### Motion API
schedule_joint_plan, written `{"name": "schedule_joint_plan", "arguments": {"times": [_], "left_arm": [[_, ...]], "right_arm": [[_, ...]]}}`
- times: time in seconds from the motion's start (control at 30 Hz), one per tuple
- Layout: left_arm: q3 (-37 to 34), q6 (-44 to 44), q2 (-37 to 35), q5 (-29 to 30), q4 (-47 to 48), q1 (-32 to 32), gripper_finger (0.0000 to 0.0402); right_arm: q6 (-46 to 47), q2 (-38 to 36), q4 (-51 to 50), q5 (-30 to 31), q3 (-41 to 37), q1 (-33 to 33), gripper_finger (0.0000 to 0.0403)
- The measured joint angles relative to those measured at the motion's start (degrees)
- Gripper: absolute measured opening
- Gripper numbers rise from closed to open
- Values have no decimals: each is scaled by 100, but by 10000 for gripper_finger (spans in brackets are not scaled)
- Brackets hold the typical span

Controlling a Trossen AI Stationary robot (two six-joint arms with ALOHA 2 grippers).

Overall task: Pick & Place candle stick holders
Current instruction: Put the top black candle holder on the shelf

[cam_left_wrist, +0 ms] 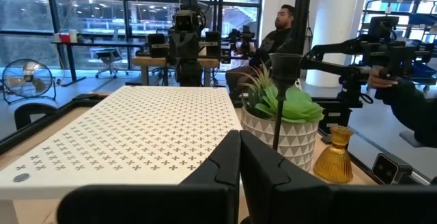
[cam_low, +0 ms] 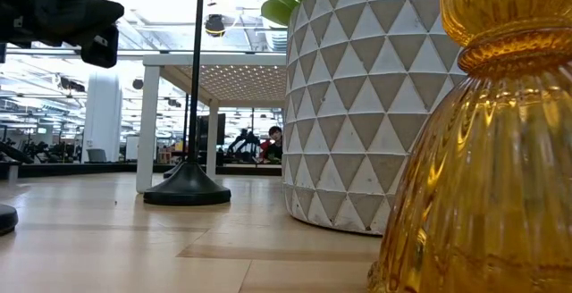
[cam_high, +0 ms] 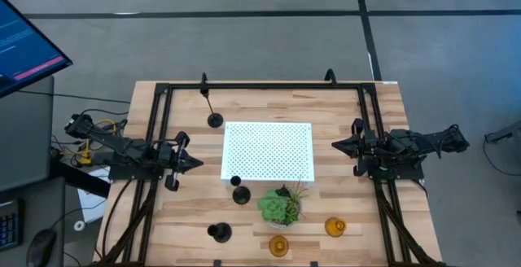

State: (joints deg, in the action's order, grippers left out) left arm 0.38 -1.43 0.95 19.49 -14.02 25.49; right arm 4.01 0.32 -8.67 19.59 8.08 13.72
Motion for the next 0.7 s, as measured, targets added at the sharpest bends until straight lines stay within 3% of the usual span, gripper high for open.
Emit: {"name": "schedule_joint_plan", "arguments": {"times": [0.47,0.57,0.7], "left_arm": [[-2,-74,0,78,-20,0,8],[-1,-396,2,841,-34,0,8],[-2,-435,2,3079,-37,-2,8]], "right_arm": [[-2,2,-44,0,-1,1,0],[-10,1,-55,0,-1,1,0],[-322,1,-92,2,0,2,0]]}}
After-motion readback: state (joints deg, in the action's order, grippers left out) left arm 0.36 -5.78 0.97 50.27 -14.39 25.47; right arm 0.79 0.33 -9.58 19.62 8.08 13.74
